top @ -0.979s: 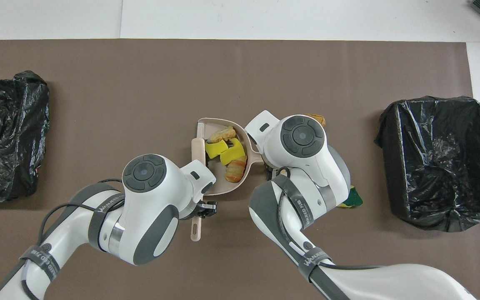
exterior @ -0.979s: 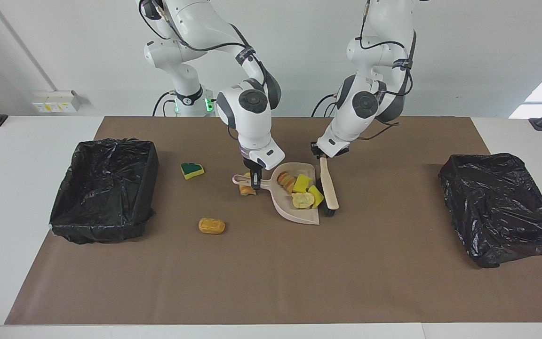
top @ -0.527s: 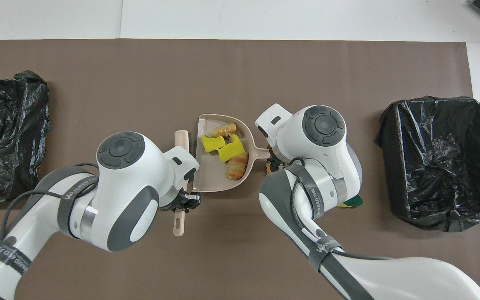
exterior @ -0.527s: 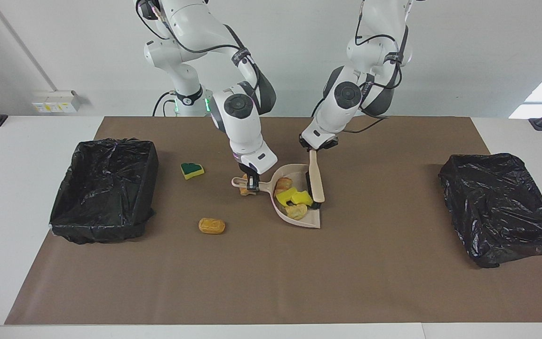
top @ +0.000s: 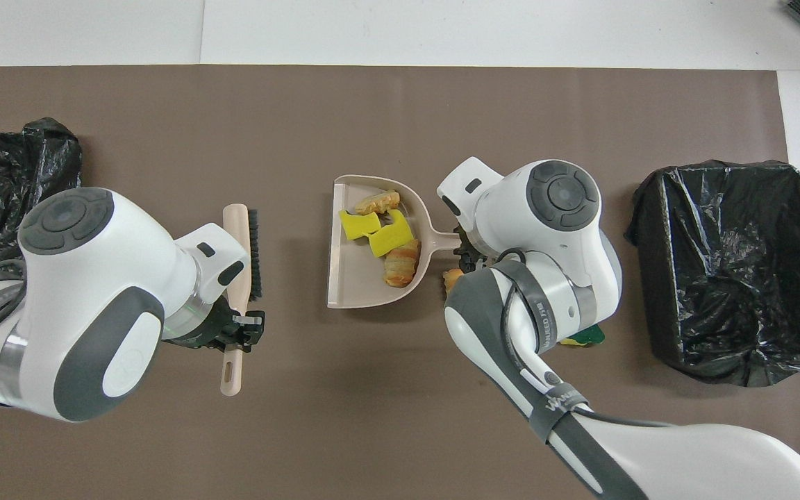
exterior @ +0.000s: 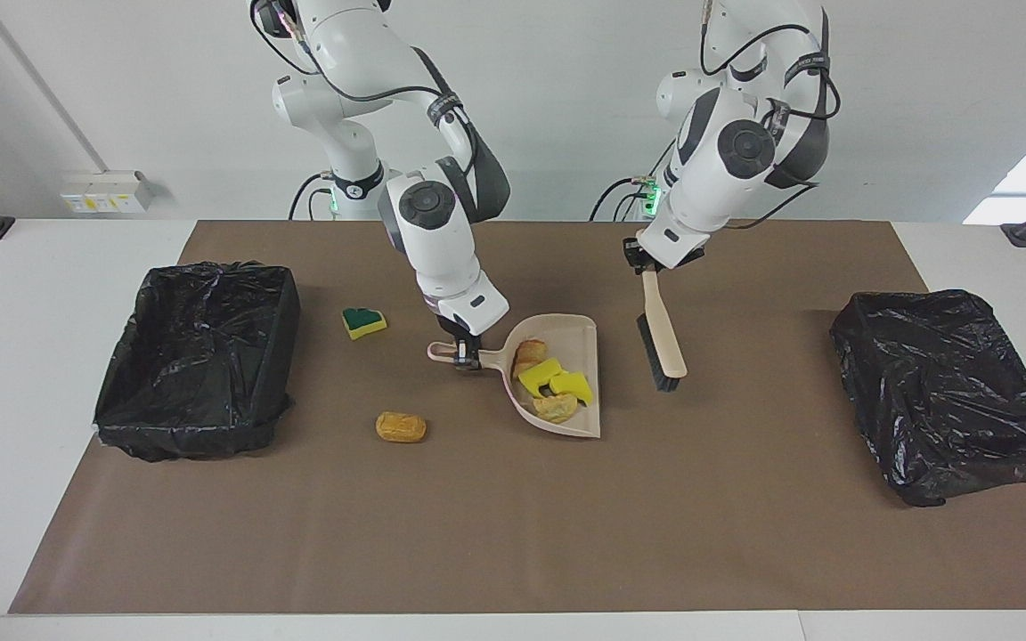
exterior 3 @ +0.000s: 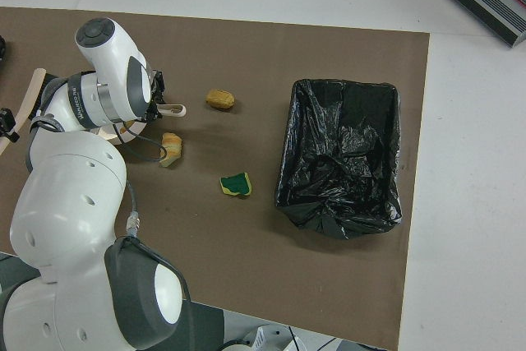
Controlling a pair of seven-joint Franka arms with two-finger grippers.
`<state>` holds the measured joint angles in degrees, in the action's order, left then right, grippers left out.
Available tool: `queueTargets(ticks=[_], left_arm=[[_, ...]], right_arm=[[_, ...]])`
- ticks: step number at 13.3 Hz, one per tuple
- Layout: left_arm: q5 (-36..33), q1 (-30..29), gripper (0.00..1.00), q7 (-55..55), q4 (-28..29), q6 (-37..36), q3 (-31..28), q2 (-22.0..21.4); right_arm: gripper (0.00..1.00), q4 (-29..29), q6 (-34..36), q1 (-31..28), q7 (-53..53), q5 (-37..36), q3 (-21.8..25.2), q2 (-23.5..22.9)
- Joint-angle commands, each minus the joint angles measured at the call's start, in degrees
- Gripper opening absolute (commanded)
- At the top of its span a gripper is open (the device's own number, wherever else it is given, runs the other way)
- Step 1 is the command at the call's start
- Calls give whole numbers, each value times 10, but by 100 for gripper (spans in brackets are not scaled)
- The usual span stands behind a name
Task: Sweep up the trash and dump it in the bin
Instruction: 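Carry the loaded dustpan over the bin with the right gripper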
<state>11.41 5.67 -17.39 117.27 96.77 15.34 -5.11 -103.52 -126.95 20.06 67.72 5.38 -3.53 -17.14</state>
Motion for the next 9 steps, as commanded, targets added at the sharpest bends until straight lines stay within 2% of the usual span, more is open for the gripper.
queueTargets(ticks=[1,4,5,7,9], left_arm=[[0,9,0,4,65,7,6,-60],[66,58,0,-10,136,66,12,-103],[76,71,0,-36,146,95,29,-97],[78,70,0,-112,155,171,110,-55],[78,71,0,-154,156,220,144,-24]], right_arm=[[0,36,62,-49,45,16,-5,13],[0,82,151,-105,79,13,-2,22],[0,95,175,-124,87,7,-2,25],[0,119,208,-168,132,4,3,29],[0,125,221,-219,172,-19,2,39]])
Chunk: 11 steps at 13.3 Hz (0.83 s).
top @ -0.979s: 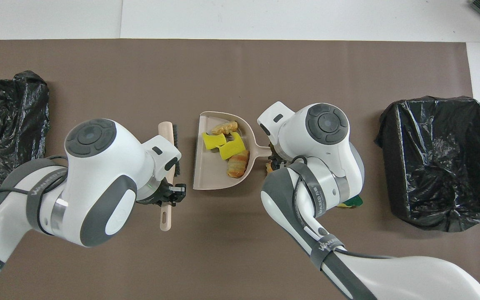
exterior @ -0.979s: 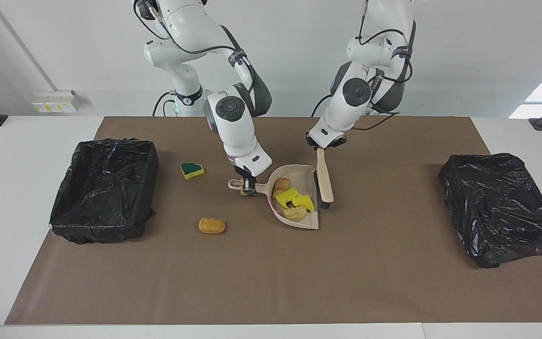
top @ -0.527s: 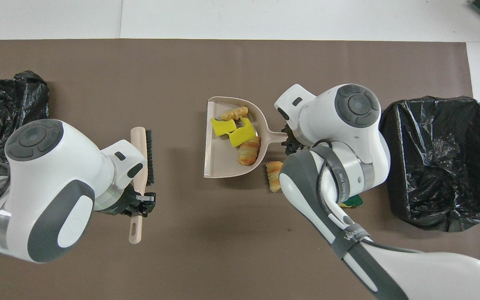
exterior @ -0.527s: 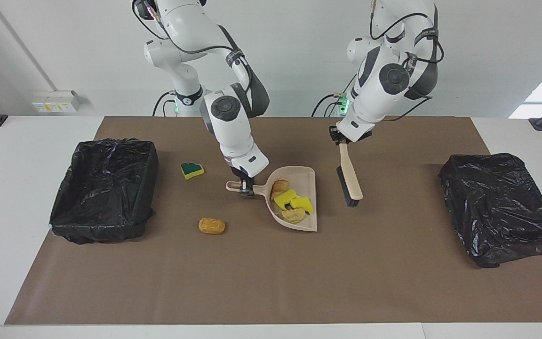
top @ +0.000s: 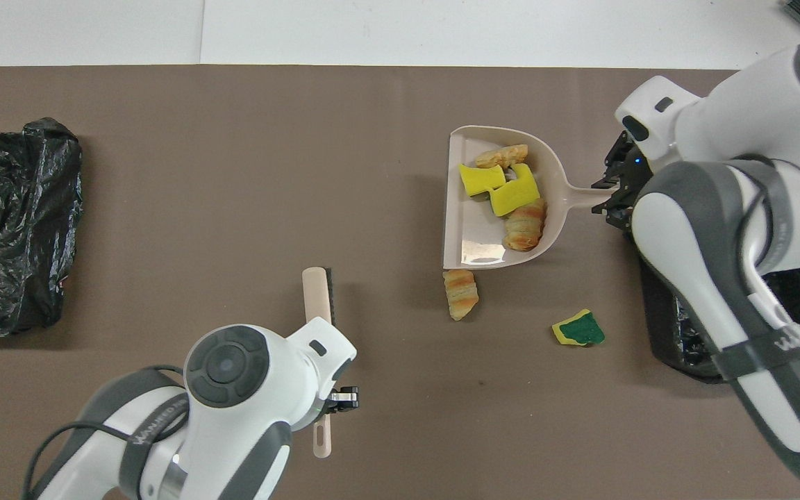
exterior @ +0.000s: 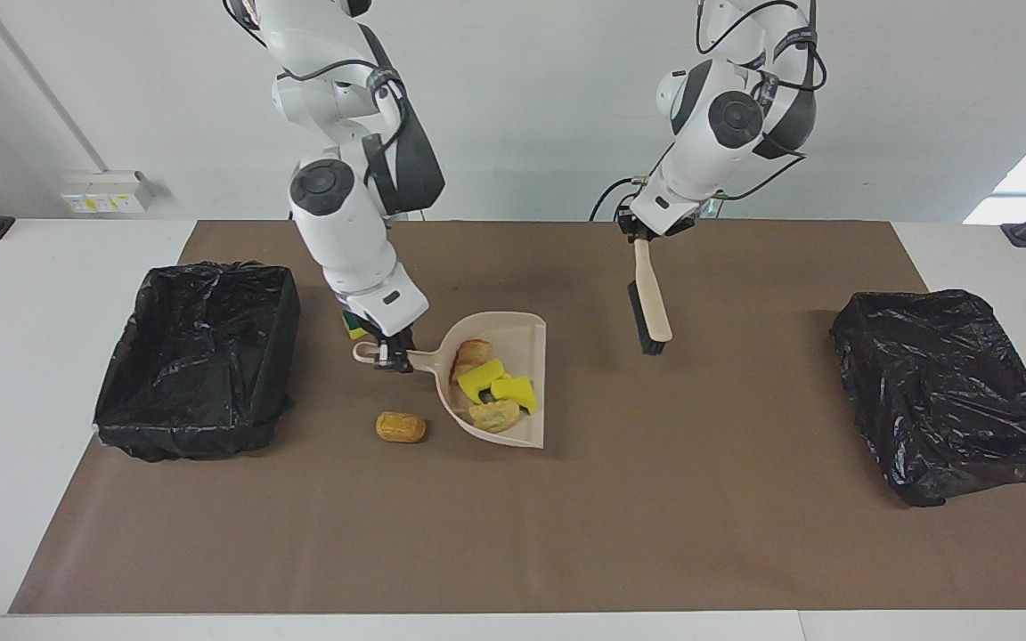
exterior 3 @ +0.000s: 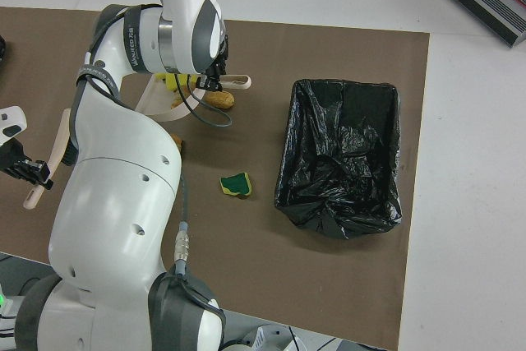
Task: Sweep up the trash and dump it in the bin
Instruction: 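Carry the loaded dustpan over the bin with the right gripper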
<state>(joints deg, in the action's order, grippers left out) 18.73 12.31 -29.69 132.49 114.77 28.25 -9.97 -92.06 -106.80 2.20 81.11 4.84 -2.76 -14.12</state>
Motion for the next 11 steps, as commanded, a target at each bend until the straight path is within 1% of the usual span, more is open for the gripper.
queueTargets(ticks=[1,2,5,7,8,10,11], left_arm=[[4,4,0,-37,5,37,28,25],[4,4,0,-45,5,35,43,26],[-2,4,0,-49,16,43,47,40],[-4,6,0,-51,22,41,50,37],[-4,8,0,-53,31,43,68,32],[-19,4,0,-53,38,52,75,32],[-21,5,0,-54,39,56,76,34]], right_arm=[[0,12,23,-62,56,-33,-6,18],[0,13,27,-78,71,-53,-6,23],[0,13,31,-128,120,-118,-6,38],[0,13,29,-162,162,-140,-5,42],[0,9,29,-183,177,-147,-5,46],[0,4,29,-216,207,-163,-5,52],[0,-10,28,-234,213,-168,-5,63]])
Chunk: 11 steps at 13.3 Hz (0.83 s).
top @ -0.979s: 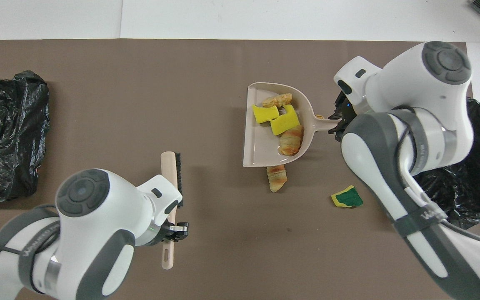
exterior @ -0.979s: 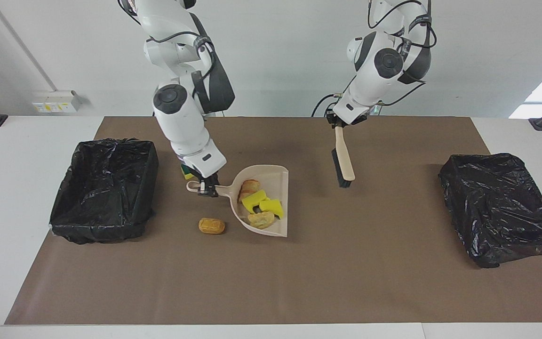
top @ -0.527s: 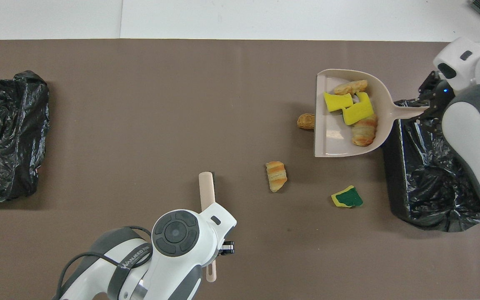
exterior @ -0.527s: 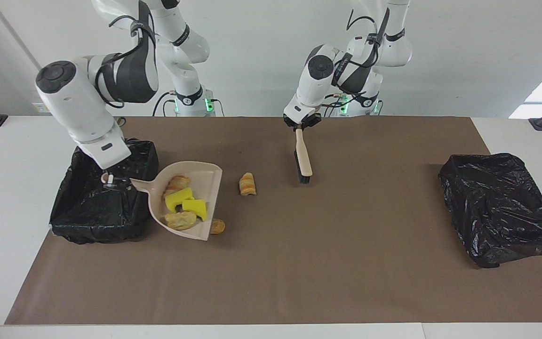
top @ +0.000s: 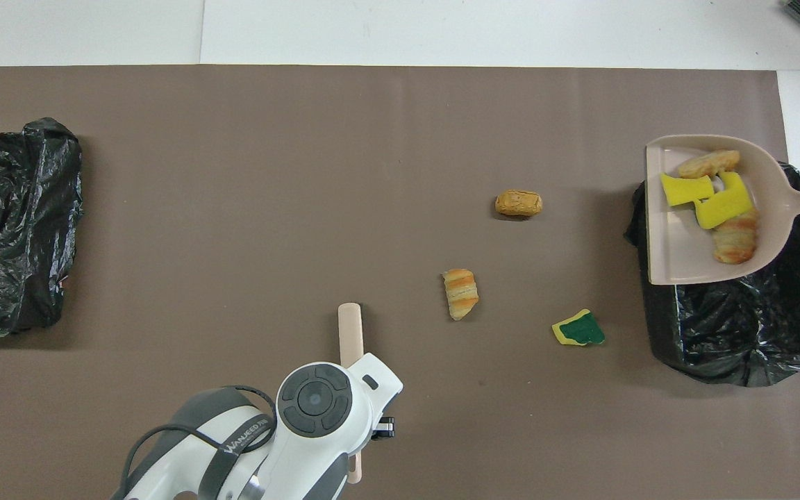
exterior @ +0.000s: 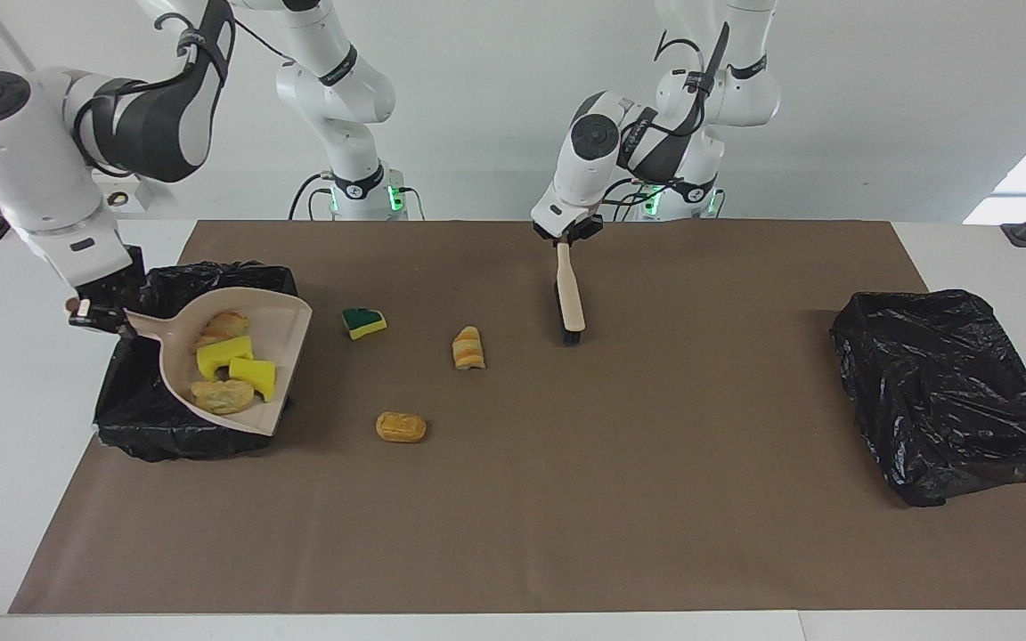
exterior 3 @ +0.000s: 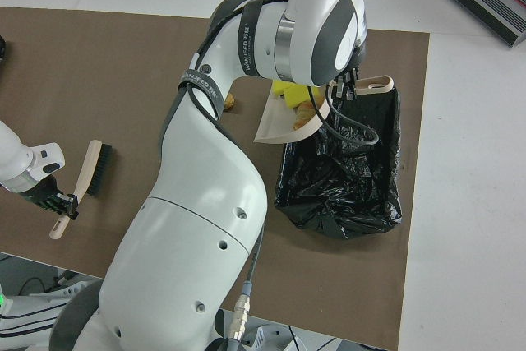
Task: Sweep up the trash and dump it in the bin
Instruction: 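Carry the loaded dustpan over the bin with the right gripper, then tilt the dustpan with the right gripper to dump pieces into the bin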
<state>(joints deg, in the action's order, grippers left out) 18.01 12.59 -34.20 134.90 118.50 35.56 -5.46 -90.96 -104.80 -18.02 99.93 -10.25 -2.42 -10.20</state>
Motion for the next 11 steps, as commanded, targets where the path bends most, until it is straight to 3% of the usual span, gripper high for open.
queueTargets(ticks=[1,6,11], left_arm=[[-14,3,0,-10,15,22,3,-10],[-14,5,0,-69,19,60,8,-3],[-32,3,10,-34,26,61,14,-3]], right_arm=[[0,-44,1,-51,25,-19,-8,39],[0,-178,-68,-68,20,-144,-8,113],[0,-180,-66,-61,-50,-264,-10,117]])
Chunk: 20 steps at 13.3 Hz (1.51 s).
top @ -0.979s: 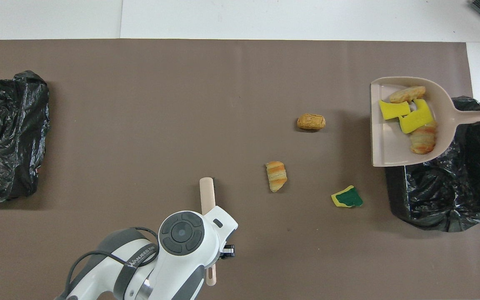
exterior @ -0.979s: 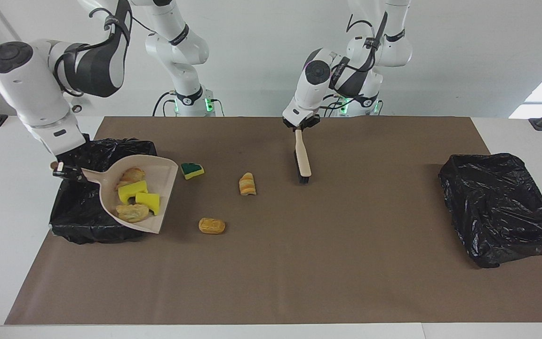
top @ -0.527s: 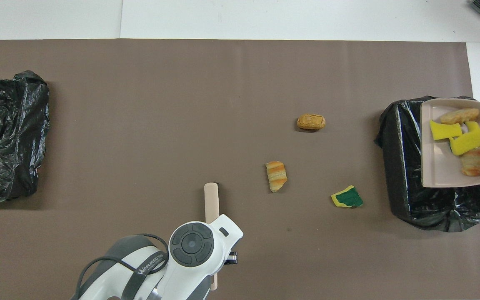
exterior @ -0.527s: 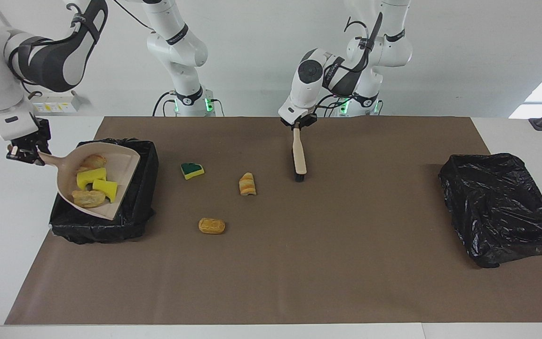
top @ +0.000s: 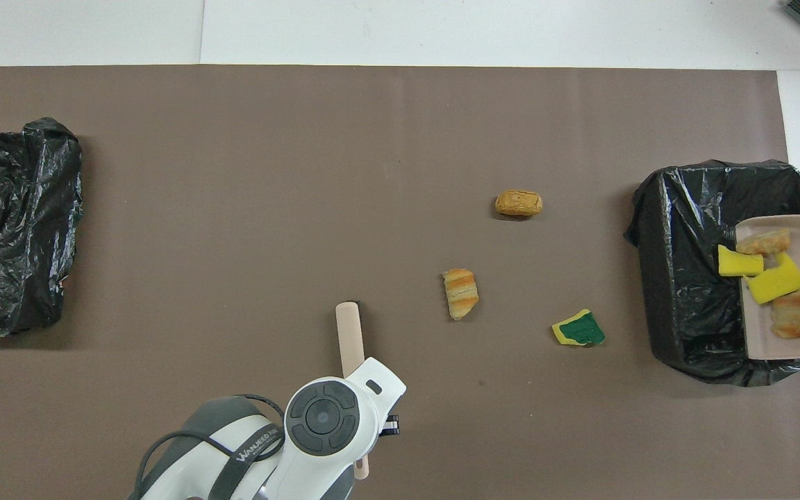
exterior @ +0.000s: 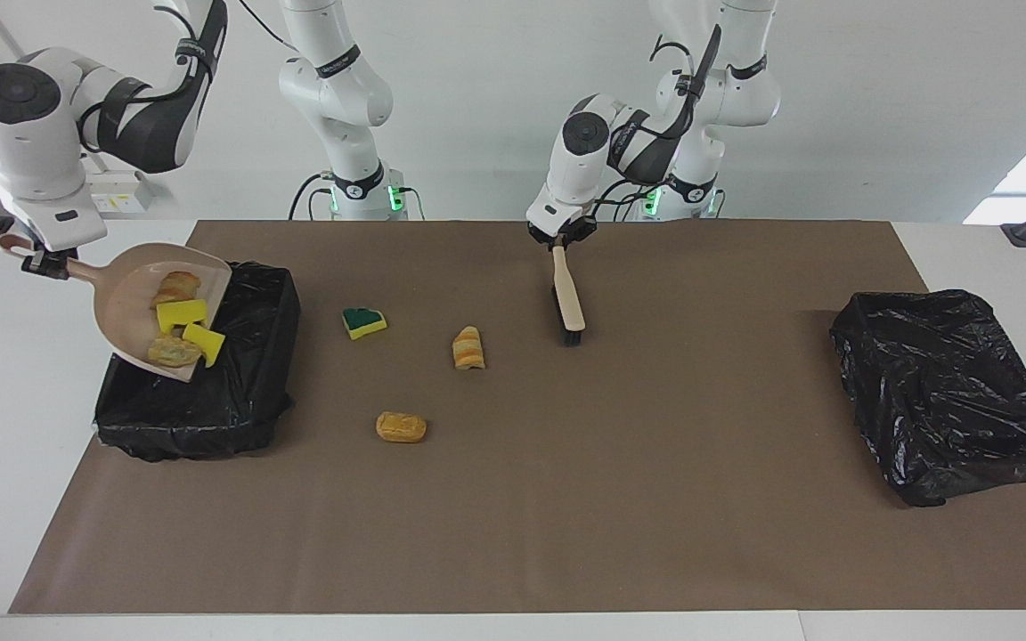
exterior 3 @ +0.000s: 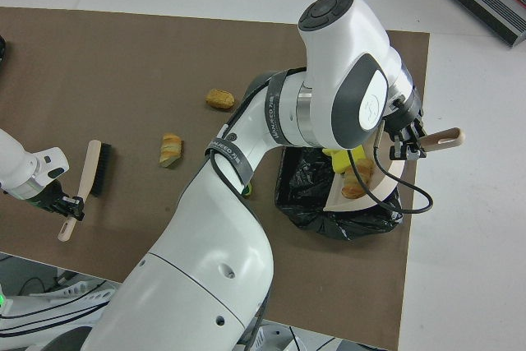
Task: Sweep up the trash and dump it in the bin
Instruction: 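Tilt the dustpan with the right gripper to dump pieces into the bin, then bring the empty dustpan back to the table center with the right gripper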
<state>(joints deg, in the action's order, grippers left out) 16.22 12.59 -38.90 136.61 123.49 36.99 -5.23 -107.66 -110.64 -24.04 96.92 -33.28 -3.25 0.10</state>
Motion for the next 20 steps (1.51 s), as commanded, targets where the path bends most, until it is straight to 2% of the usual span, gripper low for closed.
queueTargets(ticks=[1,2,3,4,5,6,7,11,13,15,18,20], left_arm=[[-15,3,10,15,9,11,-1,-5],[-15,3,11,15,9,11,-1,-5],[-15,2,25,15,9,12,-1,-5],[-15,-1,47,11,9,14,-1,-5],[-15,-2,63,10,4,10,-1,2],[-15,-3,90,9,2,9,-2,3],[-15,-5,100,10,-3,6,-3,1],[-16,-55,100,15,-43,-25,-5,-7],[-40,-90,100,20,-95,-88,-20,-8],[-47,-82,100,36,-135,-119,-114,-25],[-61,-80,100,125,-192,-179,-211,-25],[-83,-88,100,202,-220,-206,-262,-22]], right_arm=[[0,-9,-6,-1,-21,-42,-2,14],[0,-3,-2,0,-21,-49,-5,17],[0,10,10,2,-20,-58,-11,17],[0,25,30,19,-19,-70,-11,17],[0,38,44,31,-17,-80,-10,18],[0,45,47,35,-13,-86,-11,24],[0,46,49,45,-9,-93,-11,34],[0,47,61,65,6,-93,-11,60],[0,46,61,65,-1,-76,-24,61],[0,46,60,71,-26,-11,-26,60],[0,40,63,122,-101,44,-26,60],[0,32,74,155,-190,86,-27,51]])
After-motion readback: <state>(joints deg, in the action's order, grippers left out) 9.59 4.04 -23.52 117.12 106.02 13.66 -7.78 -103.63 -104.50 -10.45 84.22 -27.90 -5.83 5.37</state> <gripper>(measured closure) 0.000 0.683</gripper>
